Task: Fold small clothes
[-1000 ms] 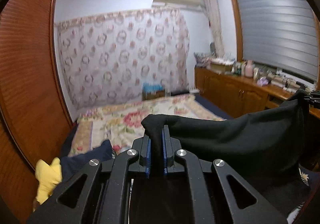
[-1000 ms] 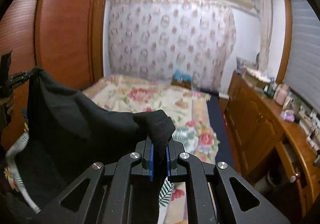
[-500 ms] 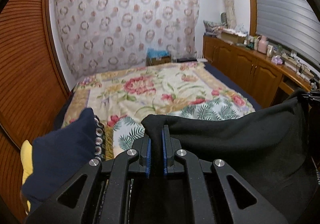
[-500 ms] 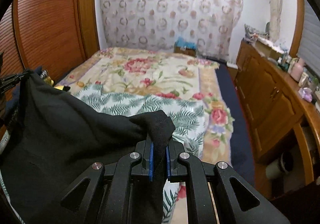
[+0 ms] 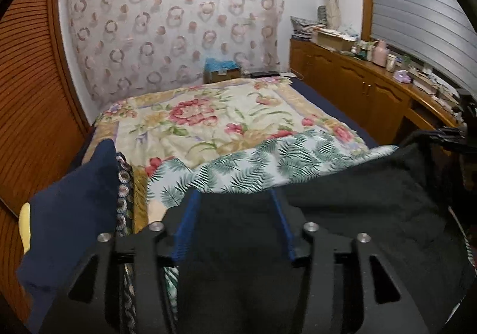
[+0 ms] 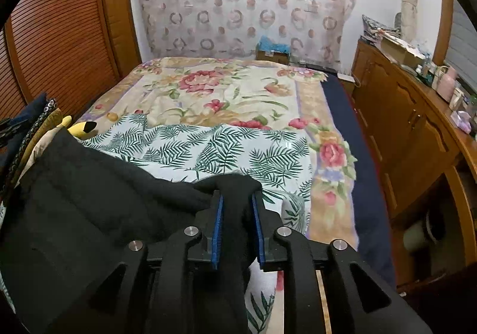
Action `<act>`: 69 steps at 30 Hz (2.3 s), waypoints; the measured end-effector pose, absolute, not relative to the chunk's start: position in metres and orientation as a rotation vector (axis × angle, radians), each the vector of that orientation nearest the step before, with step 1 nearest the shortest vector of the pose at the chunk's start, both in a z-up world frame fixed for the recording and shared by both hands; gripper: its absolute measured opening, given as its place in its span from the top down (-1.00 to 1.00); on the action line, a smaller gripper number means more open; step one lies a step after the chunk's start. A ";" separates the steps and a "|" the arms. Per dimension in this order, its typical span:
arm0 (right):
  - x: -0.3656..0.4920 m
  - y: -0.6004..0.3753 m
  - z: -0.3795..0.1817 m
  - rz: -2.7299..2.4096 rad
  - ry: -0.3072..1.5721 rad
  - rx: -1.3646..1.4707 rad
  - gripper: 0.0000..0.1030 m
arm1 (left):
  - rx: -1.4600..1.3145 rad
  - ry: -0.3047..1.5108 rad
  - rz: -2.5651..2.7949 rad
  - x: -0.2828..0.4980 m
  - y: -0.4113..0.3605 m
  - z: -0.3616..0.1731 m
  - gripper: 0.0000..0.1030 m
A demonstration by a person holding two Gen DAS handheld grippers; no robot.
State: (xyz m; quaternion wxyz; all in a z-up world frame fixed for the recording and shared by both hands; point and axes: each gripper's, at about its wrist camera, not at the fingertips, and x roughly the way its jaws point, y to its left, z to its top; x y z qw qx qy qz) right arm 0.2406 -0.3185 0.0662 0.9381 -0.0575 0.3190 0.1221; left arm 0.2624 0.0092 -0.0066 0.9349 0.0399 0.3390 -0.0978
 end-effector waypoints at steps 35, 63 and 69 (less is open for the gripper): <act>0.121 -0.333 0.004 0.279 0.820 0.097 0.06 | -0.018 0.899 -0.209 0.176 0.006 -0.081 -0.48; 0.132 -0.308 -0.004 0.244 0.780 -0.029 0.79 | -0.061 0.924 -0.101 0.218 0.020 -0.094 0.64; 0.123 -0.307 0.009 0.269 0.721 -0.044 0.93 | -0.042 0.854 -0.121 0.207 0.021 -0.082 0.92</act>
